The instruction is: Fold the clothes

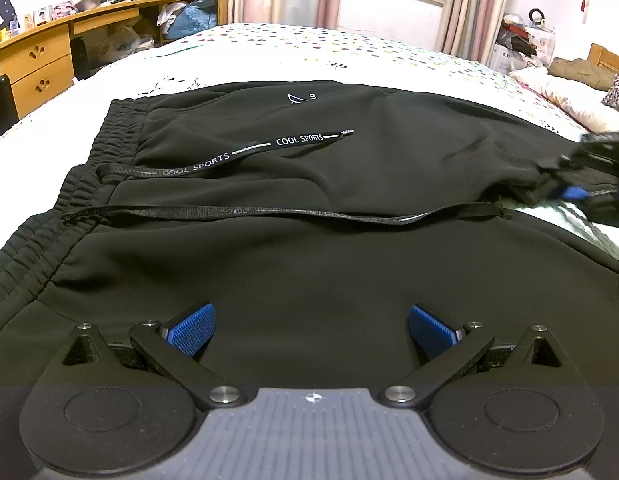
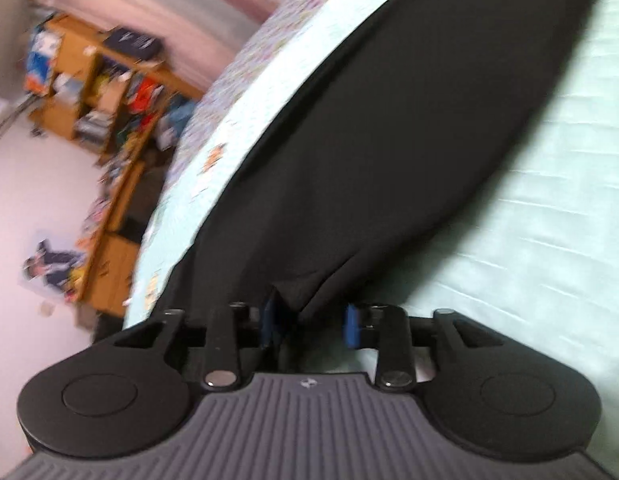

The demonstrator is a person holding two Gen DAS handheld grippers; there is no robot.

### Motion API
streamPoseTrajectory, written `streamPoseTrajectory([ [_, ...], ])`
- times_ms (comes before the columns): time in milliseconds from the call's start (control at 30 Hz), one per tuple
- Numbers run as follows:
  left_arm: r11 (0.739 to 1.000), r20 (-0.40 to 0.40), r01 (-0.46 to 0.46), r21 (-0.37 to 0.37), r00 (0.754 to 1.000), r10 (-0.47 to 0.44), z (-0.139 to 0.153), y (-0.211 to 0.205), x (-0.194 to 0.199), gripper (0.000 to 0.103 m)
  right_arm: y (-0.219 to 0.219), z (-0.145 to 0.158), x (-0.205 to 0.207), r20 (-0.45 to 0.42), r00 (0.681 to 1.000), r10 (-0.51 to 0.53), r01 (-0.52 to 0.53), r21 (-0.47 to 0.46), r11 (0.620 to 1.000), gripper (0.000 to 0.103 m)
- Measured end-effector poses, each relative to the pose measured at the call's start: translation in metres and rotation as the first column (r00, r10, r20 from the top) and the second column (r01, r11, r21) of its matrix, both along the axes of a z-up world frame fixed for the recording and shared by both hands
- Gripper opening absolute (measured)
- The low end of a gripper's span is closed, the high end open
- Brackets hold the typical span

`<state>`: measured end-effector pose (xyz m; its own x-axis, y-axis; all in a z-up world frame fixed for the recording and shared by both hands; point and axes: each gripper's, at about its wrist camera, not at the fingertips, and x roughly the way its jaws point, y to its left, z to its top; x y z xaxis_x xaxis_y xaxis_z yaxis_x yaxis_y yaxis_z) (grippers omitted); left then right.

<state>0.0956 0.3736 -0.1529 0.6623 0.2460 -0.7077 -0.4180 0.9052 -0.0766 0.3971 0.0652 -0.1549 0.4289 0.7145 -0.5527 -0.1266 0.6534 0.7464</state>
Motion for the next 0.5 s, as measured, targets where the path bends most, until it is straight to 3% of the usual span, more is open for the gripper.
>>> streamPoseTrajectory([
  [133, 1.000, 0.002, -0.001, 0.003, 1.000, 0.001, 0.000, 0.000, -0.001, 0.103, -0.011, 0.025, -0.039, 0.061, 0.995, -0.075, 0.082, -0.115, 0.990, 0.045],
  [200, 1.000, 0.004, -0.003, 0.002, 1.000, 0.003, 0.000, -0.001, -0.001, 0.103, -0.004, 0.037, -0.059, 0.148, 0.989, 0.002, 0.016, -0.119, 0.993, 0.045],
  [267, 1.000, 0.005, -0.006, 0.000, 1.000, 0.006, 0.001, -0.001, -0.002, 0.103, 0.015, 0.045, -0.079, 0.176, 0.976, 0.128, -0.119, -0.064, 0.991, 0.049],
  [400, 1.000, 0.008, -0.011, -0.003, 1.000, 0.011, 0.002, -0.001, -0.003, 0.102, 0.050, 0.024, -0.092, 0.076, 0.940, 0.332, -0.337, 0.071, 0.939, 0.053],
  [433, 1.000, 0.008, -0.012, -0.004, 1.000, 0.012, 0.002, -0.001, -0.003, 0.102, 0.056, 0.013, -0.090, 0.044, 0.939, 0.341, -0.343, 0.046, 0.938, 0.052],
  [467, 1.000, 0.009, -0.014, -0.006, 1.000, 0.014, 0.003, -0.001, -0.004, 0.102, 0.056, 0.008, -0.089, 0.055, 0.944, 0.326, -0.327, -0.005, 0.945, 0.028],
  [500, 1.000, 0.009, -0.018, -0.015, 1.000, 0.018, 0.007, -0.001, -0.006, 0.102, 0.056, 0.003, -0.089, 0.070, 0.948, 0.310, -0.307, -0.057, 0.950, 0.015],
])
